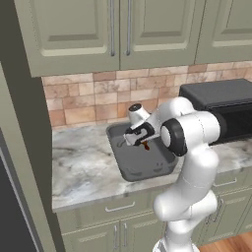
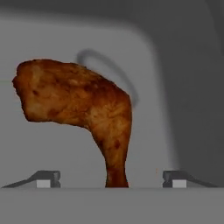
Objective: Place one corn and one chicken drumstick in each tupperware on the nearby counter, to pack two identical lunches.
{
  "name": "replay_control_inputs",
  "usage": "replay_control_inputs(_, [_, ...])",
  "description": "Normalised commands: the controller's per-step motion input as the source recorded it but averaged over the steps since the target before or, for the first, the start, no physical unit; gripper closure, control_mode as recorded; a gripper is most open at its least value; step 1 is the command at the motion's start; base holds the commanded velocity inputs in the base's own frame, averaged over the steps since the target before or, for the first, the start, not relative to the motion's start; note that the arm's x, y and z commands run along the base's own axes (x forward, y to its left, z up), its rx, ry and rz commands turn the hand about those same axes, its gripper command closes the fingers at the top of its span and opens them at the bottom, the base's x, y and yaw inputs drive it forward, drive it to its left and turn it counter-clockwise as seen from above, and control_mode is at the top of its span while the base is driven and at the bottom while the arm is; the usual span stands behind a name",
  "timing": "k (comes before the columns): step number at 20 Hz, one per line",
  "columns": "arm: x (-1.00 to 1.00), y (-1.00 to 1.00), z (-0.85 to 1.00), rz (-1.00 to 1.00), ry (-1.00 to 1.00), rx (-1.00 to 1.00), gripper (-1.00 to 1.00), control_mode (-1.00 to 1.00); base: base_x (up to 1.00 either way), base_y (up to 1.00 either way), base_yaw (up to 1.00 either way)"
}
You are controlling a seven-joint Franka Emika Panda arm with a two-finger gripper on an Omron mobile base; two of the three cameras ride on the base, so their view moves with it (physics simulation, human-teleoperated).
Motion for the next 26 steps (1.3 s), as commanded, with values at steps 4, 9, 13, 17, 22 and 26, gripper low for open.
replay_control_inputs(4, [-0.69,0.04,0.83,-0.03,0.01,0.00,-1.00,-1.00,0.00,0.00,0.00])
replay_control_inputs(9, [-0.91,0.00,0.82,-0.02,0.00,0.00,-1.00,-1.00,0.00,0.00,0.00])
replay_control_inputs(13, [-1.00,-0.28,0.72,0.00,0.00,0.02,-1.00,-1.00,0.00,0.00,0.00])
replay_control_inputs(17, [-1.00,-0.28,0.49,0.00,0.00,0.06,-1.00,-1.00,0.00,0.00,0.00])
replay_control_inputs(22, [-1.00,-0.28,0.53,0.02,-0.07,0.07,-1.00,-1.00,0.00,0.00,0.00])
replay_control_inputs(26, [-0.99,-0.04,0.42,0.08,-0.13,0.04,-1.00,-1.00,0.00,0.00,0.00])
